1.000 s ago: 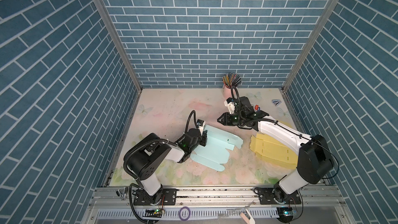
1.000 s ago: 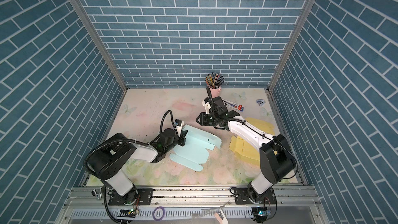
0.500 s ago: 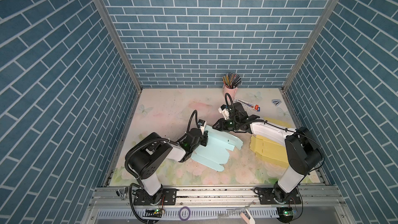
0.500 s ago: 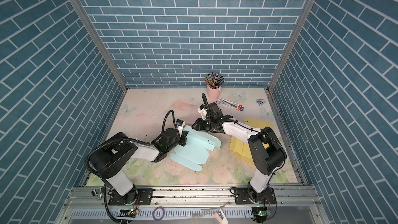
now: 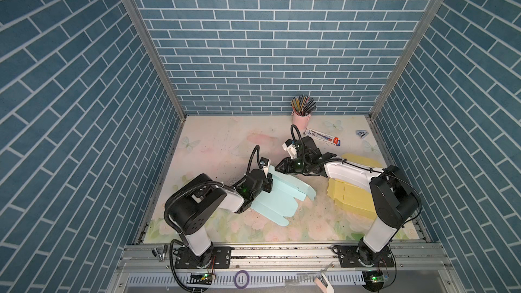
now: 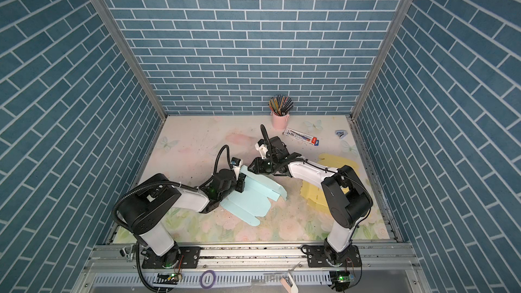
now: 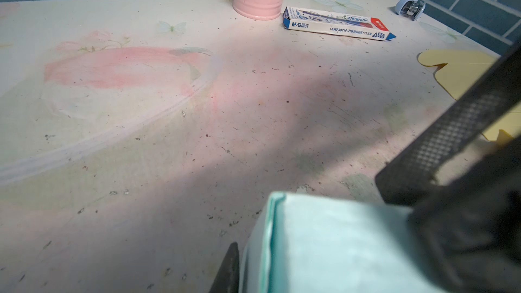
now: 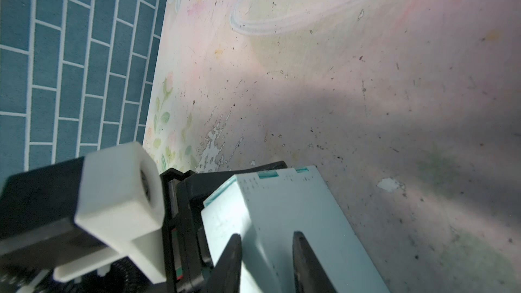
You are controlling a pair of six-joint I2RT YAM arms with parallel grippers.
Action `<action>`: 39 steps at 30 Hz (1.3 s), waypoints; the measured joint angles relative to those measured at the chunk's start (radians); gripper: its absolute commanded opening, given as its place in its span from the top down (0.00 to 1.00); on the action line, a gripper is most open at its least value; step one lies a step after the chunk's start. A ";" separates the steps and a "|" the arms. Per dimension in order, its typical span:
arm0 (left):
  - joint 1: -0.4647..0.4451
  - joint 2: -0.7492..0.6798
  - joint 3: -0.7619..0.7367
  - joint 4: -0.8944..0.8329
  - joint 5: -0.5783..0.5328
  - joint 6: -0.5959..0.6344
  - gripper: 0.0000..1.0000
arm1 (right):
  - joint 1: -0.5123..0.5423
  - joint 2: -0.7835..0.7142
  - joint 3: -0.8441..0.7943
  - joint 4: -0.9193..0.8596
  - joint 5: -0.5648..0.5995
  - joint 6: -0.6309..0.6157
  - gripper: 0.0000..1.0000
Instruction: Fold the paper box
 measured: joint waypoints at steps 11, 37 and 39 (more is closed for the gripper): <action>-0.013 0.018 0.000 -0.016 -0.020 0.005 0.79 | 0.003 0.000 -0.007 0.011 0.004 0.001 0.69; -0.031 0.031 0.009 -0.033 -0.068 0.046 0.90 | 0.046 -0.054 -0.110 0.135 0.060 0.036 0.70; -0.033 0.031 0.009 -0.033 -0.067 0.046 0.86 | 0.047 -0.071 -0.126 0.137 0.072 0.041 0.70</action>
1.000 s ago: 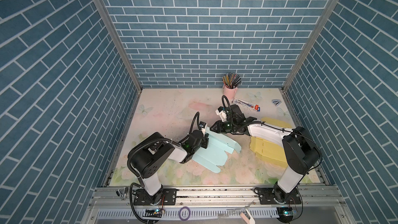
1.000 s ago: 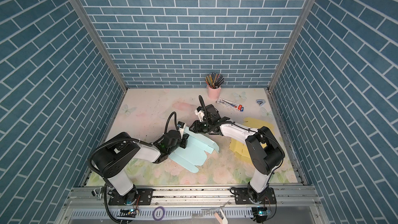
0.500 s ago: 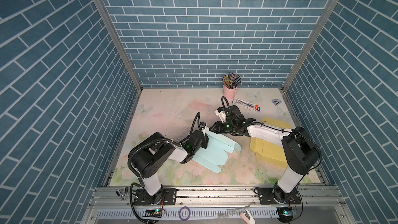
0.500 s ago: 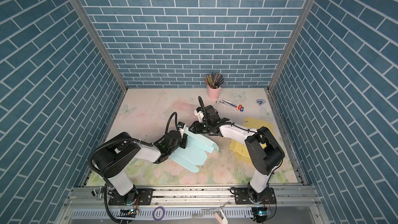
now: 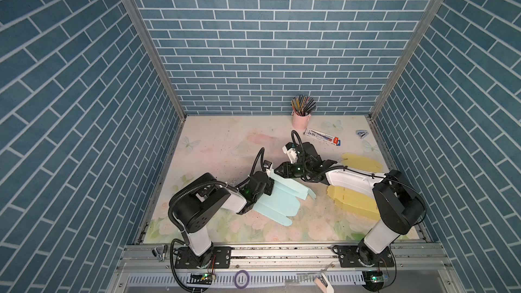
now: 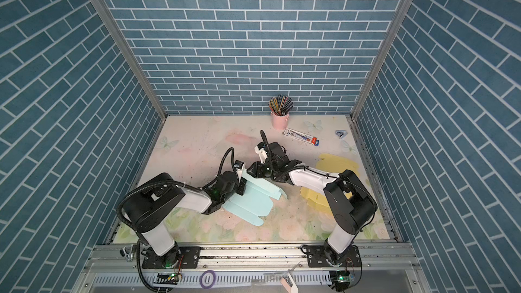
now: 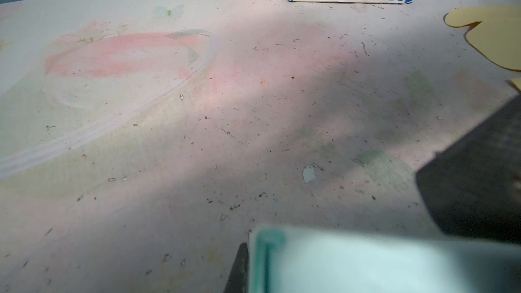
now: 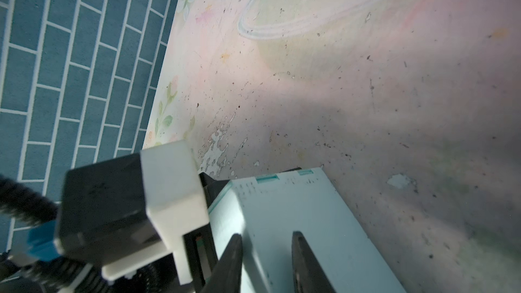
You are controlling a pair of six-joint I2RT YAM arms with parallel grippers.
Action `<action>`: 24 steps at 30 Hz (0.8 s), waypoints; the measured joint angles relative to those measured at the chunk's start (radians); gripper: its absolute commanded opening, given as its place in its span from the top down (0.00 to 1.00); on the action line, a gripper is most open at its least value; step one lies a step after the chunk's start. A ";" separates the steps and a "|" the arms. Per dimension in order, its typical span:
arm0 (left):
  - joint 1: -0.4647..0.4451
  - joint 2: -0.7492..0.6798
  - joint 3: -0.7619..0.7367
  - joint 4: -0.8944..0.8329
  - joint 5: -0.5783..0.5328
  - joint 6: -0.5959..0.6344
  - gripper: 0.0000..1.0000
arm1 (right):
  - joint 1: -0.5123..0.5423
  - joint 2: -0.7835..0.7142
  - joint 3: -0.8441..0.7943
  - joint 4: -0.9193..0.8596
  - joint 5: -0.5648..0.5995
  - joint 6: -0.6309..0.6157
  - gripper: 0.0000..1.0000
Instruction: Fold the paper box
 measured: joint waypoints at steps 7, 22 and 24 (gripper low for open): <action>-0.001 0.000 0.000 0.000 0.011 -0.005 0.91 | 0.007 -0.038 -0.043 0.009 0.030 0.034 0.70; -0.001 0.000 0.000 0.002 0.023 -0.009 0.85 | 0.007 -0.083 -0.082 0.017 0.093 0.073 0.71; -0.001 0.000 0.000 0.002 0.025 -0.013 0.86 | 0.008 -0.089 -0.089 0.017 0.097 0.073 0.71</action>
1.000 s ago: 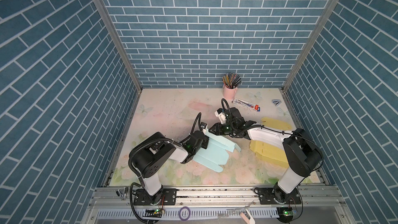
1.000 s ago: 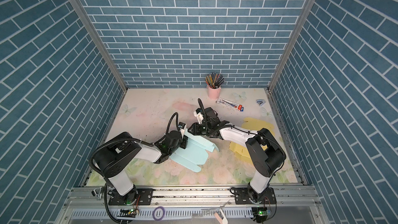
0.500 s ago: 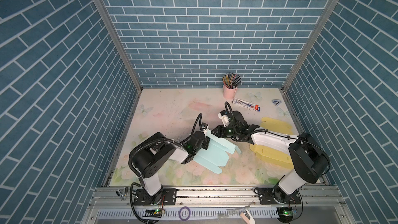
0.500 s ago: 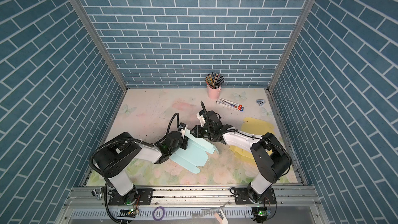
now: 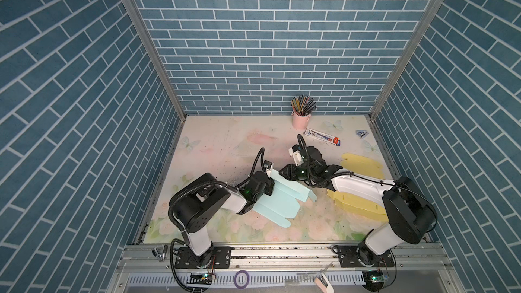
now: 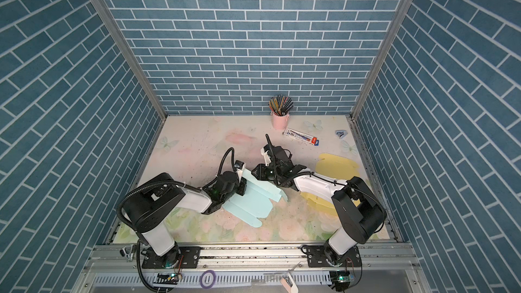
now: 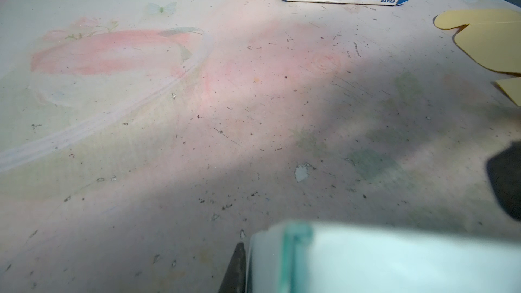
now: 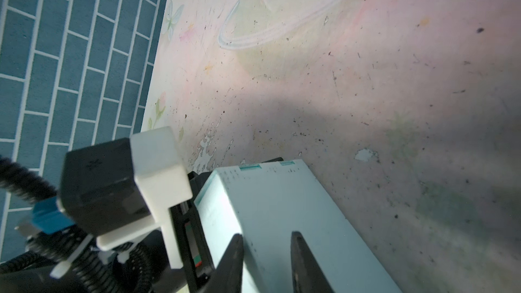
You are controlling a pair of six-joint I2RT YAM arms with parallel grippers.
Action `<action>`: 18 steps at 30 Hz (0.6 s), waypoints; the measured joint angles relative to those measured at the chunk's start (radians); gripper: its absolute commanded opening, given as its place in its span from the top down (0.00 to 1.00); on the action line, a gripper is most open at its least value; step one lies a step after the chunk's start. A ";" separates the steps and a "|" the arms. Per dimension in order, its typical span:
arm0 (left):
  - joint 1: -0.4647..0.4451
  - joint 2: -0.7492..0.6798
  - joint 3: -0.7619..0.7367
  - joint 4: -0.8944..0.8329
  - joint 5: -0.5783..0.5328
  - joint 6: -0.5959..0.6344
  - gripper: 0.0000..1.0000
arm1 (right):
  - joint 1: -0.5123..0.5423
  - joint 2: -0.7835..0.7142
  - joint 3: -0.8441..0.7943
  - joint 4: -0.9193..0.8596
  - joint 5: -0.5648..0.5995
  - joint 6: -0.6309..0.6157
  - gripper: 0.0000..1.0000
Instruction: Fold the paper box
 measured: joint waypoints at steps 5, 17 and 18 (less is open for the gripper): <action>0.000 0.000 -0.003 0.005 0.006 -0.011 0.87 | 0.000 -0.015 -0.014 0.000 0.010 0.000 0.71; 0.000 0.000 -0.013 0.021 0.006 -0.018 0.83 | 0.000 -0.034 -0.031 0.005 0.028 0.005 0.71; 0.000 0.000 -0.014 0.021 0.006 -0.022 0.82 | 0.000 -0.037 -0.031 0.000 0.031 0.005 0.71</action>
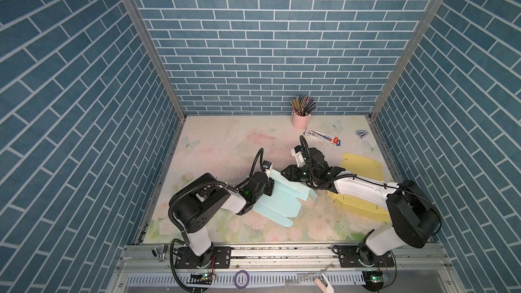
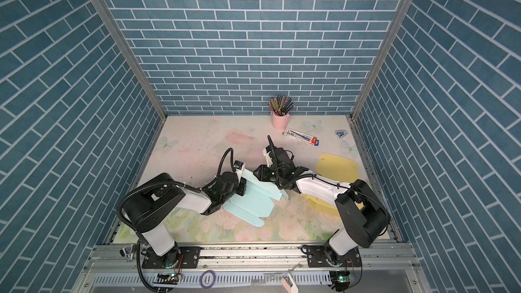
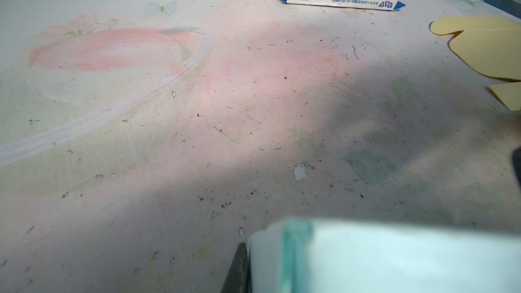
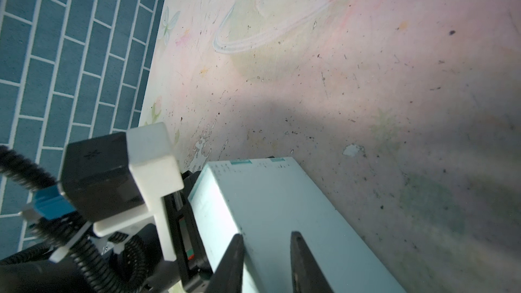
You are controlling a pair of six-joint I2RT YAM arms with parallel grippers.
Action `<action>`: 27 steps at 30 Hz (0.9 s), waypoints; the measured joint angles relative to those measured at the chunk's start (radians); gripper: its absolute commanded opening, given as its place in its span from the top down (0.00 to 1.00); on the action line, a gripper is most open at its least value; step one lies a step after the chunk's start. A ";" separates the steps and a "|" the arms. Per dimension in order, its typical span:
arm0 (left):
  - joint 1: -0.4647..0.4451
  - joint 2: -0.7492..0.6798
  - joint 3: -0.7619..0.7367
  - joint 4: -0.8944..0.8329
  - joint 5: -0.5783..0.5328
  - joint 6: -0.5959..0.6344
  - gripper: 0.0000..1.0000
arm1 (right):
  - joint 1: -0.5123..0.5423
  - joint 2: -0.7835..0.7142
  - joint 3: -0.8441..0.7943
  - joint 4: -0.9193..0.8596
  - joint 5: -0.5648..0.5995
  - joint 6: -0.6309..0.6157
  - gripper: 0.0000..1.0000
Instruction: Fold the paper box
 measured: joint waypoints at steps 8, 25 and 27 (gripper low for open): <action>0.000 -0.029 -0.041 0.000 0.002 -0.026 0.77 | 0.000 -0.014 -0.014 -0.005 0.012 0.002 0.71; 0.000 -0.037 -0.049 0.016 -0.002 -0.023 0.78 | 0.000 -0.016 -0.014 -0.008 0.015 0.002 0.71; 0.000 -0.035 -0.049 0.019 -0.001 -0.018 0.79 | 0.000 -0.016 -0.014 -0.007 0.014 0.002 0.71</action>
